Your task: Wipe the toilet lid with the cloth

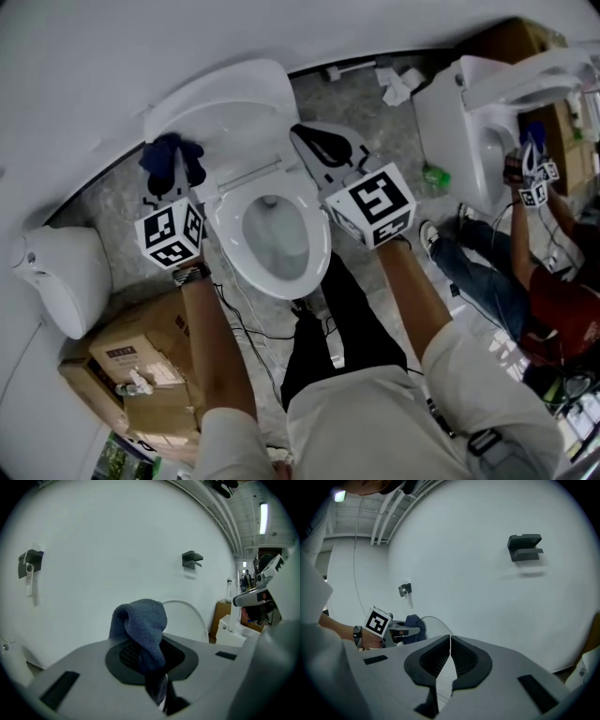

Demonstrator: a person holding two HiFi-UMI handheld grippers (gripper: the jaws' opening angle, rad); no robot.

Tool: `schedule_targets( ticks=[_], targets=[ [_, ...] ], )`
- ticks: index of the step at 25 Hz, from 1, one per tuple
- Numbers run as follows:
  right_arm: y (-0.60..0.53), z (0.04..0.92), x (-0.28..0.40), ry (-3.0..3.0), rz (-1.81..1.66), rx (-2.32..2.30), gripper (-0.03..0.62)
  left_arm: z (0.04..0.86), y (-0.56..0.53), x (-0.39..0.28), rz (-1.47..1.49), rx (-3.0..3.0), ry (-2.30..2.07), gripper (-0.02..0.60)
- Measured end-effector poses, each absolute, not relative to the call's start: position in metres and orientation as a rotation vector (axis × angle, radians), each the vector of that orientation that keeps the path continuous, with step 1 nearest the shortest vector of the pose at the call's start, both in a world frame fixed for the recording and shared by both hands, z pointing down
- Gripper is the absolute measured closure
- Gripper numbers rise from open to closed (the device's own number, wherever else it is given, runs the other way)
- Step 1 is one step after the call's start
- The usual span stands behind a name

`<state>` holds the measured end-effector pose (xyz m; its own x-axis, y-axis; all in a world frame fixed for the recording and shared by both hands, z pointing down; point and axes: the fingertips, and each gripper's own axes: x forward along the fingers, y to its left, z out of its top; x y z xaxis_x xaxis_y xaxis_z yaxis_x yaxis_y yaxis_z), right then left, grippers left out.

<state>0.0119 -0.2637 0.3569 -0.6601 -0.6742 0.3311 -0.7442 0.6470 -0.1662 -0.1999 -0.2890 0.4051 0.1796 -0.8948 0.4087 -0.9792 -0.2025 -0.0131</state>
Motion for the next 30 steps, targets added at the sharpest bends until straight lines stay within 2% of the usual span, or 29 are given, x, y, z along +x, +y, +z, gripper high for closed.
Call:
schedule_targets(
  ticks=[7, 16, 24, 30],
  targets=[
    [-0.262, 0.365, 0.031, -2.606, 0.436, 1.180, 0.565, 0.411, -0.292, -0.176, 0.449, 2.185, -1.845, 0.531],
    [-0.258, 0.376, 0.059, -2.572, 0.445, 1.202, 0.565, 0.413, -0.305, -0.100, 0.403, 2.313, -1.763, 0.531],
    [-0.250, 0.388, 0.068, -2.537, 0.455, 1.207, 0.565, 0.428, -0.306, -0.034, 0.470, 2.455, -1.639, 0.531],
    [-0.246, 0.401, 0.076, -2.506, 0.487, 1.224, 0.565, 0.463, -0.302, -0.026, 0.573, 2.449, -1.555, 0.531]
  ],
)
